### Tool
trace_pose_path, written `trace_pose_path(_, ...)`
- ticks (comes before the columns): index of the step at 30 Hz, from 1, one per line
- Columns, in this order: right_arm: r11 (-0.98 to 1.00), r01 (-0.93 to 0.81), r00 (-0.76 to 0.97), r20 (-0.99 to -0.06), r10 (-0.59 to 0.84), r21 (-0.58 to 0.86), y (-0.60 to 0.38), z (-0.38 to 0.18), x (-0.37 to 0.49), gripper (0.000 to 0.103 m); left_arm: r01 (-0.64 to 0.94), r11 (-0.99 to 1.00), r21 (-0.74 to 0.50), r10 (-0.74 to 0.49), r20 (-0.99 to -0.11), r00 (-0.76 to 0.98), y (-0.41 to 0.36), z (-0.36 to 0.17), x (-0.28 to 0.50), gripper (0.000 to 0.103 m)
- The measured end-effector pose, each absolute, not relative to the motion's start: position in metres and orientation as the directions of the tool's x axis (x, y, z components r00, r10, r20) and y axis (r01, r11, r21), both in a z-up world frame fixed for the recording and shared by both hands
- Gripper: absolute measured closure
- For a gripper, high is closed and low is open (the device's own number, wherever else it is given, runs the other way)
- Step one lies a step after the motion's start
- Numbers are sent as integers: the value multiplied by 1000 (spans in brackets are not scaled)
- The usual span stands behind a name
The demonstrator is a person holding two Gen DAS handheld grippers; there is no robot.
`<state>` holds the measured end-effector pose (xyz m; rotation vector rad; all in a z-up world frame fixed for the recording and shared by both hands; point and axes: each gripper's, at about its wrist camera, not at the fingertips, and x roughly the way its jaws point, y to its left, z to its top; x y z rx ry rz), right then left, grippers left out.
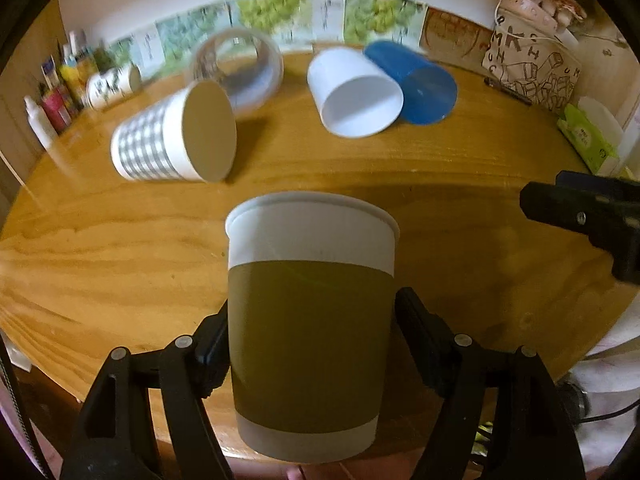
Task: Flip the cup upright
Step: 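Carry the upright cup with the left tool and lower it onto the desk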
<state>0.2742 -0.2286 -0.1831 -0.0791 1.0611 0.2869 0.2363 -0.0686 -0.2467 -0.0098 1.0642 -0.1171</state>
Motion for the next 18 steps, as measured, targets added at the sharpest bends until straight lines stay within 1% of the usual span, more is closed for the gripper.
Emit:
trace_pose_path(3, 960, -269, 452, -870, 195, 76, -229, -183, 274, 31, 90, 994, -67, -99, -894, 437, -69, -245, 239, 25)
trace_pose_path(7, 961, -261, 452, -869, 201, 86, -231, -182, 273, 31, 96, 995, -38, -71, -926, 371, -73, -241, 248, 25)
trace_pose_path(12, 964, -248, 453, -868, 203, 95, -235, -182, 274, 31, 100, 994, -46, -75, -949, 306, -77, -235, 256, 25)
trace_pose_path(18, 966, -240, 453, -868, 203, 101, -240, -181, 276, 31, 74, 990, -118, -132, -965, 228, -78, -231, 267, 25)
